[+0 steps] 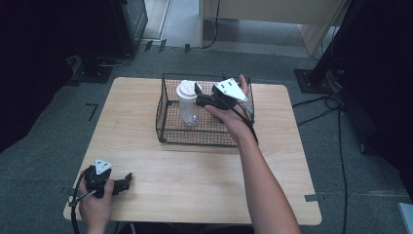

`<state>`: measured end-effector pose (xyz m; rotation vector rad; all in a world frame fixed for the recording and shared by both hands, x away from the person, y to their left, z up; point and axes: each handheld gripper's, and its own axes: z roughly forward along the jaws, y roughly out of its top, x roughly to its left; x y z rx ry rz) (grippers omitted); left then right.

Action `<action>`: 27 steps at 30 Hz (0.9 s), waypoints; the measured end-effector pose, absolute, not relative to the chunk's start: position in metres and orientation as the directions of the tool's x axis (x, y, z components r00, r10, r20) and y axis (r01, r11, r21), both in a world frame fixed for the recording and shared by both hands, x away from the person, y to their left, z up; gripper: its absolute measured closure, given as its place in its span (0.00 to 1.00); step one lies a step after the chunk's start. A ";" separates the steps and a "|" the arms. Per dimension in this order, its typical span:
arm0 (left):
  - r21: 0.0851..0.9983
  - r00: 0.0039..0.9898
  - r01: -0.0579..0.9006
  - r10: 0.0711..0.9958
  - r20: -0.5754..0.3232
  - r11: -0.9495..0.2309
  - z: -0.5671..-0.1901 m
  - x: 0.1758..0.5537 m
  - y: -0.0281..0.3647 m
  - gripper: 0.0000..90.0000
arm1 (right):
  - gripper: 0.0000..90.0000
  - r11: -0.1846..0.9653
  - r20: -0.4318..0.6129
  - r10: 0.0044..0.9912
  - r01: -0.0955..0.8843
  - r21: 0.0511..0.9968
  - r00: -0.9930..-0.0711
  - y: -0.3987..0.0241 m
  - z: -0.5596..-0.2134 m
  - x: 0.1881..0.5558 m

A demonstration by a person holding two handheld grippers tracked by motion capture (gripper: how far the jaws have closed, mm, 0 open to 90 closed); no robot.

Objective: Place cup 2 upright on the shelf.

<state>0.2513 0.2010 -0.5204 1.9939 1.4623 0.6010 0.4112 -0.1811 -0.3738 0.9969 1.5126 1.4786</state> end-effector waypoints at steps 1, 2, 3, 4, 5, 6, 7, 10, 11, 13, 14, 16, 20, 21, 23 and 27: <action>0.689 0.295 0.690 0.955 0.015 -0.224 -0.520 0.251 0.201 0.00 | 0.01 0.014 -0.008 0.924 0.014 1.000 -0.381 -0.185 -0.374 0.409; 0.689 0.295 0.690 0.955 0.015 -0.224 -0.520 0.251 0.201 0.00 | 0.01 0.014 -0.008 0.924 0.014 1.000 -0.381 -0.185 -0.374 0.409; 0.689 0.295 0.690 0.955 0.015 -0.224 -0.520 0.251 0.201 0.00 | 0.01 0.015 -0.009 0.927 0.013 1.000 -0.375 -0.189 -0.375 0.407; 0.690 0.294 0.689 0.956 0.014 -0.222 -0.520 0.251 0.201 0.00 | 0.01 0.016 -0.010 0.929 0.013 1.000 -0.371 -0.193 -0.375 0.405; 0.690 0.294 0.689 0.956 0.014 -0.222 -0.520 0.251 0.201 0.00 | 0.01 0.010 -0.004 0.931 0.013 1.000 -0.366 -0.197 -0.375 0.403; 0.690 0.294 0.689 0.956 0.014 -0.221 -0.520 0.251 0.201 0.00 | 0.01 0.010 -0.004 0.934 0.016 1.000 -0.358 -0.202 -0.376 0.400; 0.689 0.294 0.690 0.956 0.014 -0.222 -0.520 0.251 0.201 0.00 | 0.01 0.002 0.003 0.937 0.015 1.000 -0.350 -0.210 -0.376 0.396; 0.690 0.294 0.690 0.956 0.014 -0.222 -0.520 0.251 0.201 0.00 | 0.01 -0.006 0.010 0.941 0.013 1.000 -0.338 -0.221 -0.378 0.389; 0.690 0.293 0.689 0.956 0.014 -0.221 -0.520 0.251 0.201 0.00 | 0.01 -0.009 0.012 0.942 0.012 1.000 -0.336 -0.225 -0.378 0.386; 0.690 0.293 0.690 0.956 0.014 -0.222 -0.520 0.251 0.201 0.00 | 0.01 -0.013 0.016 0.944 0.011 1.000 -0.330 -0.231 -0.379 0.380; 0.690 0.294 0.689 0.956 0.014 -0.222 -0.520 0.251 0.201 0.00 | 0.01 -0.013 0.016 0.944 0.011 1.000 -0.330 -0.231 -0.379 0.380; 0.690 0.293 0.689 0.956 0.014 -0.221 -0.520 0.251 0.201 0.00 | 0.01 -0.013 0.015 0.946 0.010 1.000 -0.322 -0.240 -0.380 0.373; 0.690 0.293 0.689 0.956 0.014 -0.221 -0.520 0.251 0.201 0.00 | 0.01 0.001 0.003 0.950 0.013 1.000 -0.312 -0.248 -0.382 0.366; 0.690 0.293 0.689 0.956 0.014 -0.222 -0.520 0.251 0.201 0.00 | 0.01 0.003 0.001 0.951 0.013 1.000 -0.309 -0.251 -0.383 0.364; 0.690 0.294 0.689 0.956 0.014 -0.222 -0.520 0.251 0.201 0.00 | 0.01 -0.004 0.006 0.954 0.009 1.000 -0.301 -0.260 -0.384 0.357; 0.690 0.294 0.689 0.956 0.014 -0.222 -0.521 0.251 0.201 0.00 | 0.01 -0.009 0.011 0.956 0.007 1.000 -0.292 -0.272 -0.388 0.344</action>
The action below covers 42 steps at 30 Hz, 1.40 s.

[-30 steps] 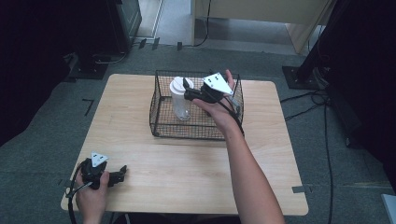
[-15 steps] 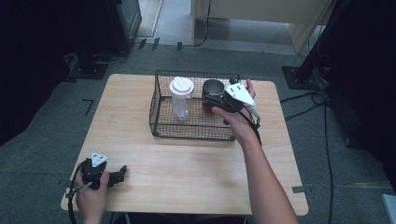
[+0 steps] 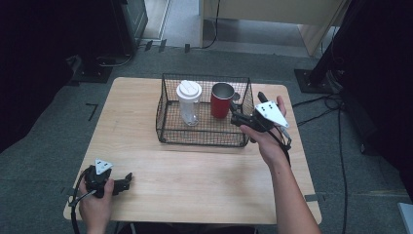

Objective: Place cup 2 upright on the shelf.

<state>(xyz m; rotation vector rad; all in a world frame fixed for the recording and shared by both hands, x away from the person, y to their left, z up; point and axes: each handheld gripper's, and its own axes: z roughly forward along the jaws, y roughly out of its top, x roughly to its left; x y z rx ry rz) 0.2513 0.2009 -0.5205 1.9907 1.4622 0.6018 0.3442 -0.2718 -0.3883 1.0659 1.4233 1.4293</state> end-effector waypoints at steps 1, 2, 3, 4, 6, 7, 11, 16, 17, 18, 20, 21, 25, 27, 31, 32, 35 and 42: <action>0.691 0.293 0.689 0.956 0.014 -0.221 -0.521 0.251 0.201 0.00 | 0.01 -0.006 0.008 0.958 0.008 1.000 -0.287 -0.275 -0.390 0.341; 0.690 0.293 0.689 0.956 0.014 -0.221 -0.521 0.251 0.201 0.00 | 0.01 -0.006 0.008 0.958 0.008 1.000 -0.287 -0.275 -0.390 0.341; 0.690 0.293 0.689 0.956 0.014 -0.221 -0.521 0.251 0.201 0.00 | 0.01 -0.005 0.008 0.960 0.013 1.000 -0.281 -0.282 -0.395 0.335; 0.691 0.293 0.688 0.956 0.014 -0.221 -0.521 0.251 0.201 0.00 | 0.01 -0.005 0.008 0.960 0.013 1.000 -0.281 -0.282 -0.395 0.335; 0.691 0.293 0.689 0.956 0.013 -0.220 -0.521 0.251 0.201 0.00 | 0.01 -0.011 0.017 0.964 0.022 1.000 -0.265 -0.292 -0.403 0.327; 0.691 0.293 0.689 0.956 0.013 -0.220 -0.521 0.251 0.201 0.00 | 0.01 -0.011 0.017 0.964 0.022 1.000 -0.265 -0.292 -0.403 0.327; 0.690 0.293 0.689 0.956 0.014 -0.221 -0.521 0.251 0.201 0.00 | 0.01 -0.009 0.020 0.965 0.044 0.999 -0.262 -0.303 -0.419 0.311; 0.690 0.293 0.689 0.956 0.014 -0.221 -0.521 0.251 0.201 0.00 | 0.01 -0.016 0.029 0.966 0.052 0.999 -0.259 -0.309 -0.429 0.300; 0.690 0.293 0.689 0.956 0.014 -0.221 -0.521 0.251 0.201 0.00 | 0.01 -0.018 0.032 0.966 0.057 0.998 -0.258 -0.311 -0.432 0.297; 0.690 0.293 0.689 0.956 0.014 -0.221 -0.521 0.251 0.201 0.00 | 0.01 -0.018 0.033 0.966 0.060 0.998 -0.256 -0.312 -0.434 0.294; 0.691 0.293 0.689 0.956 0.014 -0.221 -0.521 0.251 0.201 0.00 | 0.01 -0.019 0.036 0.967 0.071 0.997 -0.251 -0.317 -0.443 0.287; 0.690 0.293 0.689 0.956 0.014 -0.221 -0.521 0.251 0.201 0.00 | 0.01 -0.012 0.031 0.968 0.075 0.997 -0.250 -0.318 -0.446 0.285; 0.691 0.293 0.688 0.956 0.014 -0.221 -0.521 0.251 0.201 0.00 | 0.01 -0.002 0.025 0.968 0.092 0.996 -0.248 -0.324 -0.454 0.277; 0.691 0.293 0.688 0.956 0.014 -0.221 -0.521 0.251 0.201 0.00 | 0.01 0.005 0.023 0.969 0.111 0.994 -0.246 -0.328 -0.462 0.269; 0.691 0.293 0.688 0.956 0.014 -0.222 -0.521 0.251 0.201 0.00 | 0.01 0.017 0.014 0.971 0.125 0.992 -0.238 -0.334 -0.470 0.263; 0.691 0.293 0.688 0.956 0.014 -0.221 -0.521 0.251 0.201 0.00 | 0.01 0.016 0.015 0.972 0.130 0.991 -0.233 -0.336 -0.472 0.261; 0.691 0.293 0.688 0.956 0.014 -0.221 -0.521 0.251 0.201 0.00 | 0.01 0.016 0.017 0.976 0.146 0.989 -0.218 -0.343 -0.478 0.254; 0.691 0.293 0.688 0.956 0.014 -0.221 -0.521 0.251 0.201 0.00 | 0.01 0.014 0.019 0.983 0.178 0.984 -0.180 -0.361 -0.493 0.238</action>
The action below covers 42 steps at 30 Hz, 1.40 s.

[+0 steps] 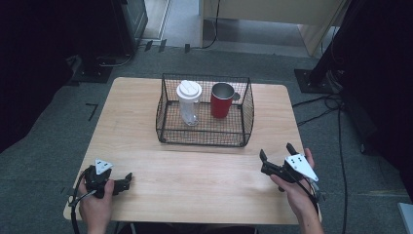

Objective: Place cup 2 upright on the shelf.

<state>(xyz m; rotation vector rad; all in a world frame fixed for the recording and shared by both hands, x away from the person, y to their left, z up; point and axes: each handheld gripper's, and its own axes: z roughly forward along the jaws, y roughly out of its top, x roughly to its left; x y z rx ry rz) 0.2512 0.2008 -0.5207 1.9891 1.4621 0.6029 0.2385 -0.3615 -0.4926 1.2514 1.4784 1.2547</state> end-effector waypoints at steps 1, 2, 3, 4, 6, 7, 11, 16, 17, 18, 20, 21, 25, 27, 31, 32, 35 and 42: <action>0.691 0.293 0.688 0.956 0.014 -0.221 -0.521 0.251 0.201 0.00 | 0.01 0.014 0.019 0.985 0.191 0.981 -0.169 -0.367 -0.497 0.234; 0.690 0.295 0.689 0.956 0.015 -0.223 -0.521 0.251 0.201 0.00 | 0.01 0.014 0.019 0.985 0.191 0.981 -0.169 -0.367 -0.497 0.234; 0.690 0.294 0.689 0.956 0.015 -0.223 -0.521 0.251 0.201 0.00 | 0.01 0.014 0.019 0.986 0.198 0.980 -0.163 -0.370 -0.499 0.231; 0.690 0.294 0.688 0.956 0.015 -0.223 -0.521 0.251 0.201 0.00 | 0.01 0.014 0.018 0.987 0.203 0.979 -0.157 -0.373 -0.501 0.229; 0.690 0.295 0.688 0.956 0.015 -0.223 -0.521 0.251 0.201 0.00 | 0.01 0.012 0.021 0.989 0.216 0.976 -0.147 -0.378 -0.504 0.224; 0.690 0.295 0.688 0.955 0.016 -0.224 -0.521 0.251 0.201 0.00 | 0.01 0.014 0.019 0.989 0.223 0.975 -0.146 -0.380 -0.505 0.222; 0.690 0.295 0.689 0.955 0.015 -0.224 -0.521 0.251 0.201 0.00 | 0.01 0.027 0.005 0.992 0.254 0.967 -0.124 -0.389 -0.509 0.212; 0.690 0.295 0.688 0.955 0.016 -0.224 -0.521 0.251 0.201 0.00 | 0.01 0.036 -0.003 0.994 0.297 0.954 -0.111 -0.396 -0.513 0.206; 0.690 0.294 0.688 0.956 0.015 -0.223 -0.521 0.251 0.201 0.00 | 0.01 0.049 -0.017 0.995 0.316 0.947 -0.103 -0.401 -0.516 0.203; 0.690 0.295 0.688 0.955 0.015 -0.223 -0.521 0.251 0.201 0.00 | 0.01 0.049 -0.017 0.995 0.316 0.947 -0.103 -0.401 -0.516 0.203; 0.690 0.296 0.688 0.955 0.017 -0.225 -0.521 0.251 0.201 0.00 | 0.01 0.049 -0.018 0.995 0.337 0.940 -0.094 -0.405 -0.519 0.200; 0.690 0.296 0.688 0.955 0.017 -0.225 -0.521 0.251 0.201 0.00 | 0.01 0.050 -0.021 0.996 0.348 0.936 -0.087 -0.407 -0.521 0.198; 0.690 0.296 0.688 0.955 0.017 -0.226 -0.521 0.251 0.201 0.00 | 0.03 0.050 -0.026 0.997 0.379 0.924 -0.069 -0.413 -0.521 0.194; 0.690 0.296 0.688 0.955 0.017 -0.226 -0.521 0.251 0.201 0.00 | 0.09 0.080 -0.050 0.995 0.430 0.899 -0.081 -0.413 -0.522 0.191; 0.690 0.296 0.688 0.955 0.017 -0.226 -0.521 0.251 0.201 0.00 | 0.10 0.038 0.001 0.997 0.535 0.844 -0.073 -0.417 -0.523 0.191; 0.690 0.296 0.688 0.955 0.017 -0.226 -0.521 0.251 0.201 0.00 | 0.10 0.028 0.018 0.997 0.567 0.823 -0.075 -0.419 -0.524 0.192; 0.690 0.296 0.688 0.955 0.017 -0.226 -0.521 0.251 0.201 0.00 | 0.10 0.036 0.029 0.995 0.624 0.780 -0.094 -0.420 -0.526 0.194; 0.690 0.295 0.688 0.955 0.017 -0.225 -0.521 0.251 0.201 0.00 | 0.13 0.058 0.029 0.993 0.673 0.738 -0.118 -0.417 -0.528 0.195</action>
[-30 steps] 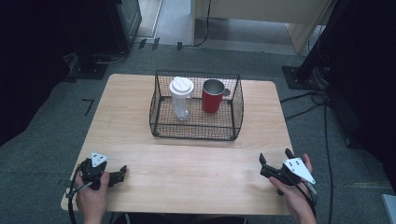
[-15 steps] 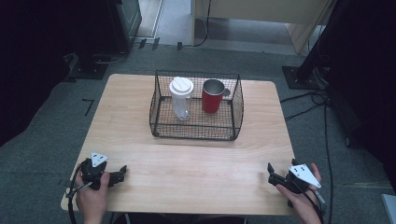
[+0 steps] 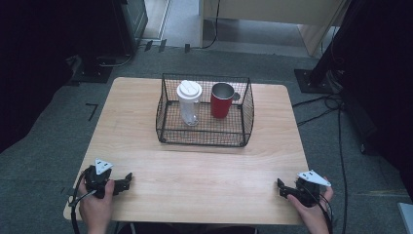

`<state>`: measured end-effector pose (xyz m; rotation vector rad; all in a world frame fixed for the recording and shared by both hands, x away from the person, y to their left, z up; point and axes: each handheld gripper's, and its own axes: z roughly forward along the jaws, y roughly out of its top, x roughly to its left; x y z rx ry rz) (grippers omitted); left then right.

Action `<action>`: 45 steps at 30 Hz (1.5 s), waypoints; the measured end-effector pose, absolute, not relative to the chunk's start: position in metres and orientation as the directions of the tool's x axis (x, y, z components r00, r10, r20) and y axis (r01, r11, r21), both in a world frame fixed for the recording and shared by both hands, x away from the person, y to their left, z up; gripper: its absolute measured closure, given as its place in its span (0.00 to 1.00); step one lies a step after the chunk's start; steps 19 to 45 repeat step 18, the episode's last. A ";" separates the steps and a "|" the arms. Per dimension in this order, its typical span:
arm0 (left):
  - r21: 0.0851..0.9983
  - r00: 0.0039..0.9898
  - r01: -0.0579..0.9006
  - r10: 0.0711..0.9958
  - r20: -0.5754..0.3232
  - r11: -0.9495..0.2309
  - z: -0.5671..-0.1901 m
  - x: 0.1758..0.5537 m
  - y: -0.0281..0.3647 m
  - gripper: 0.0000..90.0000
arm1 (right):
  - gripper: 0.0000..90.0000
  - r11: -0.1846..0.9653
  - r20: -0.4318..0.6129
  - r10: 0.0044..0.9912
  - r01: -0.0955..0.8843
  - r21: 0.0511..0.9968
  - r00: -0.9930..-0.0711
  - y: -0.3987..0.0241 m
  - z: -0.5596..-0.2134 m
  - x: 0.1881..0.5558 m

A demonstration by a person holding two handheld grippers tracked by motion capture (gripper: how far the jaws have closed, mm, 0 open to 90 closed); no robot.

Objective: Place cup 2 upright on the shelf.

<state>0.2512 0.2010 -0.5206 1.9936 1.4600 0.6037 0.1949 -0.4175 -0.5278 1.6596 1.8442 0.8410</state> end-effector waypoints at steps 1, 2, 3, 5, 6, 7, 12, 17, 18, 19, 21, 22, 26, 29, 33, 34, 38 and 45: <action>0.690 0.296 0.688 0.955 0.017 -0.225 -0.521 0.251 0.201 0.00 | 0.13 0.058 0.029 0.993 0.673 0.738 -0.118 -0.417 -0.528 0.195; 0.690 0.296 0.688 0.955 0.017 -0.225 -0.521 0.251 0.201 0.00 | 0.13 0.051 0.027 0.994 0.672 0.738 -0.105 -0.418 -0.528 0.195; 0.690 0.296 0.688 0.955 0.017 -0.225 -0.521 0.251 0.201 0.00 | 0.13 0.051 0.027 0.994 0.673 0.738 -0.105 -0.418 -0.528 0.195; 0.690 0.296 0.688 0.955 0.017 -0.226 -0.521 0.251 0.201 0.00 | 0.13 0.046 0.028 0.995 0.673 0.738 -0.098 -0.417 -0.528 0.195; 0.690 0.296 0.688 0.955 0.017 -0.225 -0.521 0.251 0.201 0.00 | 0.13 0.044 0.027 0.995 0.673 0.738 -0.096 -0.417 -0.528 0.195; 0.690 0.296 0.688 0.955 0.017 -0.225 -0.521 0.251 0.201 0.00 | 0.13 0.044 0.028 0.995 0.673 0.738 -0.095 -0.417 -0.528 0.195; 0.691 0.271 0.693 0.962 0.016 -0.207 -0.521 0.251 0.202 0.00 | 0.13 0.044 0.028 0.995 0.673 0.738 -0.095 -0.417 -0.528 0.195; 0.692 0.225 0.702 0.974 0.013 -0.171 -0.521 0.252 0.199 0.00 | 0.13 0.046 0.026 0.995 0.673 0.738 -0.097 -0.417 -0.528 0.195; 0.692 0.225 0.702 0.974 0.013 -0.171 -0.521 0.252 0.199 0.00 | 0.13 0.046 0.026 0.995 0.673 0.738 -0.097 -0.417 -0.528 0.195; 0.692 0.225 0.702 0.974 0.013 -0.171 -0.521 0.252 0.199 0.00 | 0.13 0.046 0.026 0.995 0.673 0.738 -0.097 -0.417 -0.528 0.195; 0.692 0.225 0.702 0.974 0.013 -0.171 -0.521 0.252 0.199 0.00 | 0.13 0.046 0.026 0.995 0.673 0.738 -0.097 -0.417 -0.528 0.195; 0.692 0.225 0.702 0.974 0.013 -0.171 -0.521 0.252 0.199 0.00 | 0.13 0.046 0.026 0.995 0.673 0.738 -0.097 -0.417 -0.528 0.195; 0.692 0.225 0.702 0.974 0.013 -0.171 -0.521 0.252 0.199 0.00 | 0.13 0.046 0.026 0.995 0.673 0.738 -0.097 -0.417 -0.528 0.195; 0.692 0.225 0.702 0.974 0.013 -0.171 -0.521 0.252 0.199 0.00 | 0.13 0.046 0.026 0.995 0.673 0.738 -0.097 -0.417 -0.528 0.195; 0.692 0.225 0.702 0.974 0.013 -0.171 -0.521 0.252 0.199 0.00 | 0.13 0.046 0.026 0.995 0.673 0.738 -0.097 -0.417 -0.528 0.195; 0.692 0.225 0.702 0.974 0.013 -0.171 -0.521 0.252 0.199 0.00 | 0.13 0.046 0.026 0.995 0.673 0.738 -0.097 -0.417 -0.528 0.195; 0.692 0.225 0.702 0.974 0.013 -0.171 -0.521 0.252 0.199 0.00 | 0.13 0.046 0.026 0.995 0.673 0.738 -0.097 -0.417 -0.528 0.195; 0.692 0.225 0.702 0.974 0.013 -0.171 -0.521 0.252 0.199 0.00 | 0.13 0.046 0.026 0.995 0.673 0.738 -0.097 -0.417 -0.528 0.195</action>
